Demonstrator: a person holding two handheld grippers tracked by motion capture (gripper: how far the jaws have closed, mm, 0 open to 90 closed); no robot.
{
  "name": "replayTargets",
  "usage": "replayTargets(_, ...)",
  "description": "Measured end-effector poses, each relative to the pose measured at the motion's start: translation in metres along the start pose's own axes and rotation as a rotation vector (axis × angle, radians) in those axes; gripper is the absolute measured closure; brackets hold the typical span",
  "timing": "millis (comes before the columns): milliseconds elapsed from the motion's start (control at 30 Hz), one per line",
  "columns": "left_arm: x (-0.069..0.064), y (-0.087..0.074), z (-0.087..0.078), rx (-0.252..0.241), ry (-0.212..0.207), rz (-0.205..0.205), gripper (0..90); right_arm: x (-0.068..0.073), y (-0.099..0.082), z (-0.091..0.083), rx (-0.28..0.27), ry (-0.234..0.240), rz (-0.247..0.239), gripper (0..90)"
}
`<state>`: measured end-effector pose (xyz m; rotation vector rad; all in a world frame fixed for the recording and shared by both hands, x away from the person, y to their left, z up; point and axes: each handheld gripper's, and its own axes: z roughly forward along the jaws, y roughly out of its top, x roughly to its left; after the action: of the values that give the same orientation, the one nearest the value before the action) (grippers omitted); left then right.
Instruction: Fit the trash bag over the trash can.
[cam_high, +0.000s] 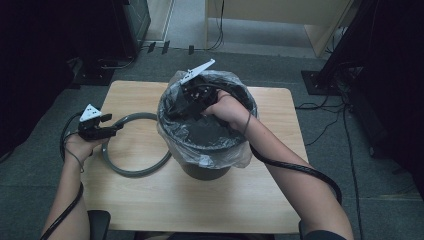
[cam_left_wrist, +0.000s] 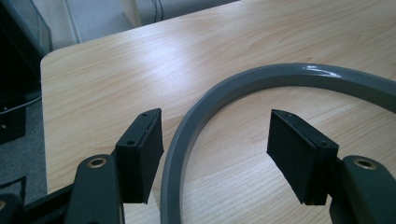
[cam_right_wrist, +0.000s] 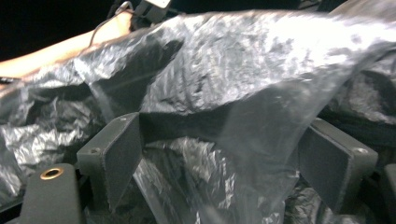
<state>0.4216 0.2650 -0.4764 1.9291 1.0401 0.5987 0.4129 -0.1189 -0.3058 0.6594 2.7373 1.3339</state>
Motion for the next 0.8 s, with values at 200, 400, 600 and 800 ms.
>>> replayTargets(200, 0.004, -0.009, 0.004, 0.023, 0.021, -0.022, 35.1, 0.005, -0.003, 0.005, 0.007, 0.008, -0.022, 17.5)
replayTargets(400, 0.009, -0.016, 0.008, 0.032, 0.048, -0.037, 35.1, 0.004, -0.006, 0.008, 0.003, 0.003, -0.012, 16.0)
replayTargets(600, 0.012, -0.022, 0.011, 0.056, 0.073, -0.064, 35.1, 0.005, -0.007, 0.002, 0.0, -0.011, -0.026, 16.3)
replayTargets(800, 0.012, -0.026, 0.014, 0.08, 0.079, -0.07, 35.1, 0.008, -0.007, -0.024, -0.022, -0.05, -0.051, 16.4)
